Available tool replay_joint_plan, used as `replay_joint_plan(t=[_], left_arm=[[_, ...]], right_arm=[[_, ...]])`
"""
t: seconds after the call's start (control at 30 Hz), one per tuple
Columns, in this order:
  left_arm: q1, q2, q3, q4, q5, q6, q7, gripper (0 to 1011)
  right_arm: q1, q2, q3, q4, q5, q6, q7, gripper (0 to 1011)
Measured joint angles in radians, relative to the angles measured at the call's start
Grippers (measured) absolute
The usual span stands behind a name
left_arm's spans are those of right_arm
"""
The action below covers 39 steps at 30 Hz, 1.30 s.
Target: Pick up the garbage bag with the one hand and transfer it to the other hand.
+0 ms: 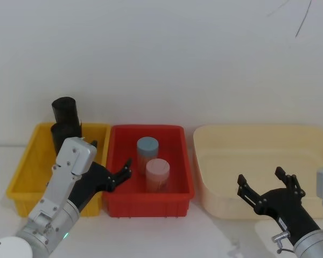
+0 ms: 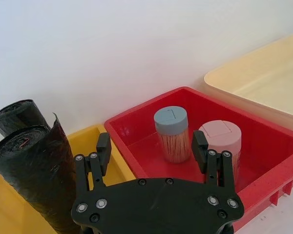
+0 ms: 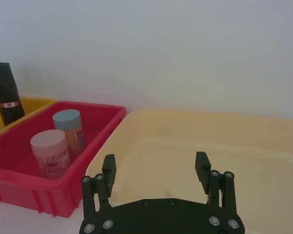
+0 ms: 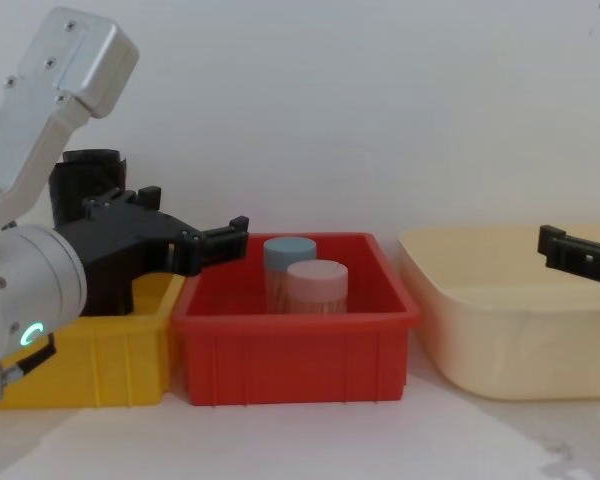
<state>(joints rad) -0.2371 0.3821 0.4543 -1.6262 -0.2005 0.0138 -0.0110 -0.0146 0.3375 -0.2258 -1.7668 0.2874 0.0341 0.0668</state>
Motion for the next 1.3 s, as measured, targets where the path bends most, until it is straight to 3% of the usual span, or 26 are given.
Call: replay_joint_plan(t=[1.3], left_arm=[[-0.019, -0.013, 0.007, 0.006, 0.000, 0.002, -0.014, 1001]], right_arm=[[0.001, 0.007, 0.011, -0.007, 0.012, 0.011, 0.014, 999]])
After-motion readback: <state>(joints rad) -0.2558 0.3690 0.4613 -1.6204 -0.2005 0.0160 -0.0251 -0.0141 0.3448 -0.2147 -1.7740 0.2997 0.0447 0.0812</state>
